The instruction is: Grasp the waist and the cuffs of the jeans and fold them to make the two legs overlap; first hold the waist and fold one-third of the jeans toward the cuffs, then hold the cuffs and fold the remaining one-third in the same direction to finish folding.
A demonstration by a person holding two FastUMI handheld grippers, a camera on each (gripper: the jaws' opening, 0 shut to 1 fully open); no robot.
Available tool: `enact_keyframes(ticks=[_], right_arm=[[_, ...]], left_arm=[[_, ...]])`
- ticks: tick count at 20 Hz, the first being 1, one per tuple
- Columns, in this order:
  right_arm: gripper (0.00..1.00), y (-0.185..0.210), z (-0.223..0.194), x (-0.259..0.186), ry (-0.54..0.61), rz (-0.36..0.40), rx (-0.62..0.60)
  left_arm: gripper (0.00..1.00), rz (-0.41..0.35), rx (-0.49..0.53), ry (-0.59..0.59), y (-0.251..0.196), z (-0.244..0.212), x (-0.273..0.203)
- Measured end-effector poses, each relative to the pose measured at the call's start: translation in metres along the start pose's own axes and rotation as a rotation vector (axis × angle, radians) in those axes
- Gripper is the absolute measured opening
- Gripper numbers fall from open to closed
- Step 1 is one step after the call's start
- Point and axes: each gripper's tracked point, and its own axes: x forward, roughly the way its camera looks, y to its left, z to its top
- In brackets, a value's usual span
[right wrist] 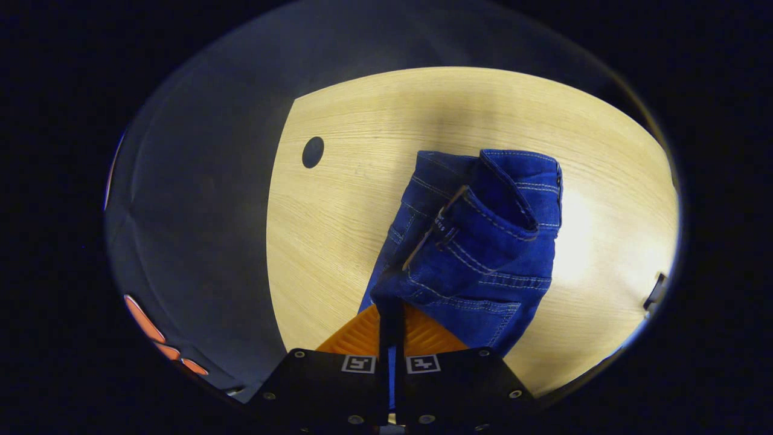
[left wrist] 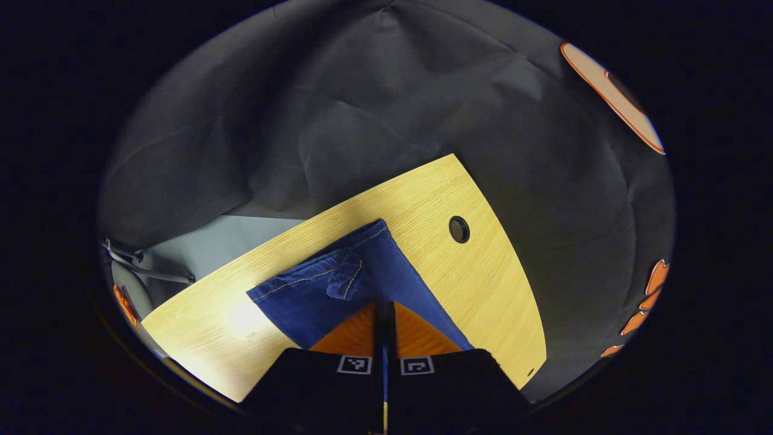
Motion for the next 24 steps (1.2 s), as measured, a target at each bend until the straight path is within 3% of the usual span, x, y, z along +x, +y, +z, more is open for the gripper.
enact_keyframes(ticks=[2,3,4,5,7,8,11,12,13,14,15,19,22,24], right_arm=[[0.04,0.006,-0.001,-0.012,0.009,0.044,0.031],[0.11,0.016,0.003,-0.014,0.004,0.085,0.039],[0.08,0.025,0.004,-0.023,-0.009,0.135,0.031],[0.15,0.037,0.01,-0.025,-0.037,0.18,0.013],[0.34,0.041,0.018,-0.035,-0.086,0.177,-0.045],[0.36,0.039,0.02,-0.041,-0.103,0.17,-0.073],[0.59,0.024,0.018,-0.053,-0.139,0.156,-0.154],[0.55,0.015,0.018,-0.054,-0.15,0.132,-0.191],[0.67,0.007,0.018,-0.056,-0.168,0.111,-0.226],[0.94,-0.003,0.018,-0.057,-0.175,0.085,-0.261],[0.91,-0.013,0.017,-0.059,-0.19,0.064,-0.291],[0.98,-0.043,0.019,-0.067,-0.219,0.011,-0.339],[0.98,-0.07,0.023,-0.062,-0.207,-0.041,-0.335],[0.98,-0.079,0.031,-0.058,-0.204,-0.036,-0.319]], left_arm=[[0.06,-0.019,-0.009,-0.035,-0.003,0.016,0.0],[0.1,-0.022,-0.001,-0.064,-0.004,0.022,0.001],[0.22,-0.022,0.015,-0.088,-0.004,0.029,0.0],[0.27,-0.036,0.027,-0.109,-0.009,0.032,-0.005],[0.29,-0.103,0.063,-0.14,-0.029,0.036,-0.022],[0.44,-0.145,0.086,-0.158,-0.041,0.034,-0.029],[0.85,-0.205,0.204,-0.253,-0.069,0.034,-0.066],[0.92,-0.211,0.254,-0.286,-0.076,0.033,-0.077],[0.89,-0.22,0.297,-0.317,-0.085,0.028,-0.088],[0.94,-0.235,0.335,-0.345,-0.093,0.024,-0.095],[0.95,-0.233,0.371,-0.368,-0.095,0.019,-0.102],[0.97,-0.253,0.489,-0.457,-0.113,-0.002,-0.133],[0.97,-0.296,0.537,-0.489,-0.124,-0.019,-0.154],[0.97,-0.315,0.564,-0.505,-0.131,-0.036,-0.165]])
